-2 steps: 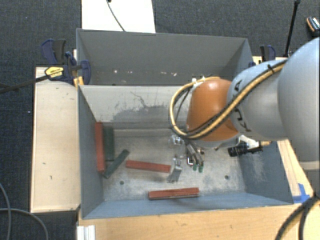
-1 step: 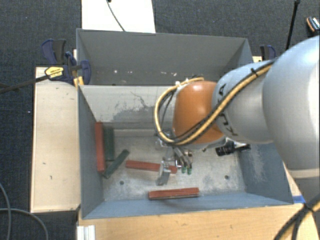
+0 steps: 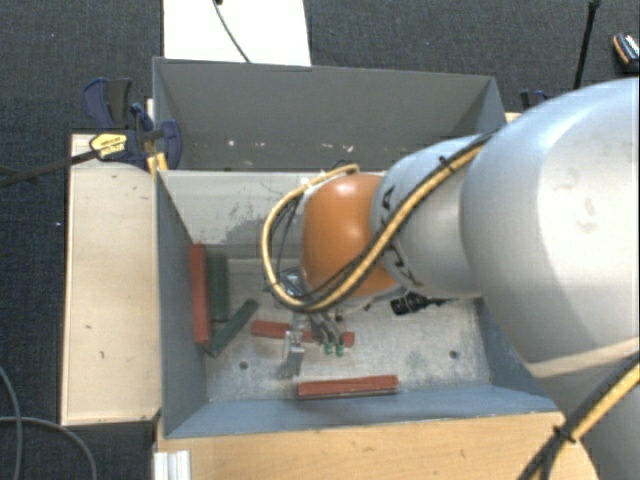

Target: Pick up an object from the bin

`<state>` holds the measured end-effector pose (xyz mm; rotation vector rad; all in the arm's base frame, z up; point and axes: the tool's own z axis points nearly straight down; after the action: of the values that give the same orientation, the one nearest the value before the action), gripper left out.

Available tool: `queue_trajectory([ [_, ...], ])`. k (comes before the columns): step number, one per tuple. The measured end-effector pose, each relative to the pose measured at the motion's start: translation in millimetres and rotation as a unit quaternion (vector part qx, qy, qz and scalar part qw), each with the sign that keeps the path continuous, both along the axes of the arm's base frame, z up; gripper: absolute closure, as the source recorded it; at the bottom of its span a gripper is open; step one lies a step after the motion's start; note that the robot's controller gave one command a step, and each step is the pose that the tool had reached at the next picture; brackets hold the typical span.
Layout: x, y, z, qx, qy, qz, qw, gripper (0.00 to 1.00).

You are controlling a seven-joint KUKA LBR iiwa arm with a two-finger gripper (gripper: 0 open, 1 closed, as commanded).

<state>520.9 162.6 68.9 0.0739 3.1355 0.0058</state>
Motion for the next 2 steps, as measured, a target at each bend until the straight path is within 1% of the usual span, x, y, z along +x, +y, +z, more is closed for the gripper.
queue_trajectory([
  [1,-6.4,40.4,1.6,0.0,-0.0004,0.029,0.9996,0.0],
  [2,-6.1,38.4,1.3,-0.001,0.0,0.026,0.9997,1.0],
])
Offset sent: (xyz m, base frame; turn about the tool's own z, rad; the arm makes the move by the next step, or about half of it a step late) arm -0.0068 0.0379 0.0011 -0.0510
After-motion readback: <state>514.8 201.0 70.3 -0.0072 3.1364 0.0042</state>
